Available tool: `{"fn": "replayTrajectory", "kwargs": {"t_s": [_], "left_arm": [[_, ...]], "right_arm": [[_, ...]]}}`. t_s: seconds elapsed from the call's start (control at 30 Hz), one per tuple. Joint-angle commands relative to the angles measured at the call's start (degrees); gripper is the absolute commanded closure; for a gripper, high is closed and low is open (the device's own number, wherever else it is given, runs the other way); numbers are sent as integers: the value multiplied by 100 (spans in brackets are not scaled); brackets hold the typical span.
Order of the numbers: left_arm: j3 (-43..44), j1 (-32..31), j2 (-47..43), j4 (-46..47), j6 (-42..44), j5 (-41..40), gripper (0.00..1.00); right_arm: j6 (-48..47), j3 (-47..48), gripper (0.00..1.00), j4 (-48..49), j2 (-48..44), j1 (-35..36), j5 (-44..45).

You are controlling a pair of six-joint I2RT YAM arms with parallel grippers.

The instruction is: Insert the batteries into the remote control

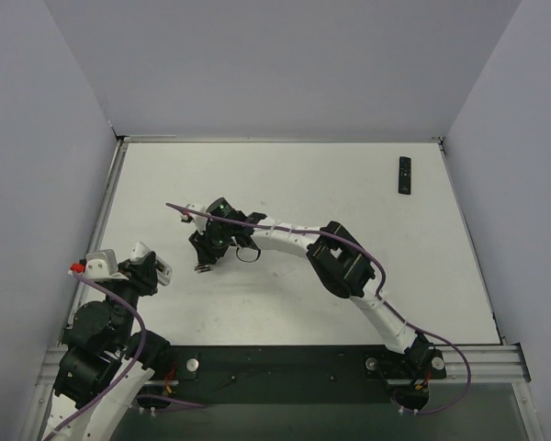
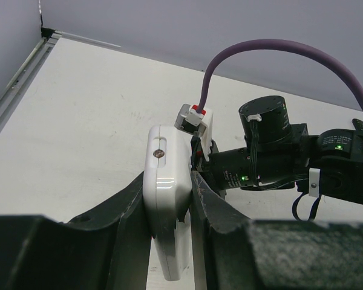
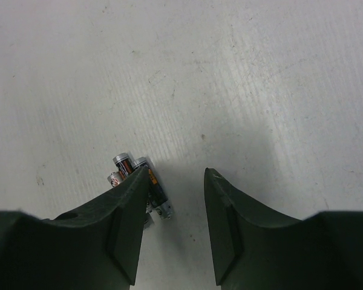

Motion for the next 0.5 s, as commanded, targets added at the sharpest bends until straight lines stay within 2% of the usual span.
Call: {"fn": "replayTrajectory", "kwargs": {"t_s": [0.0, 0.2, 0.47], "left_arm": [[30, 44, 90, 202, 73, 104, 100], [30, 53, 98, 202, 73, 121, 100], [21, 53, 90, 211, 82, 139, 100]], "right_arm": [[-40, -185, 61, -193, -326, -73, -312], [-93, -282, 59, -175, -335, -82, -531], [-277, -344, 69, -228, -344, -82, -198]]}}
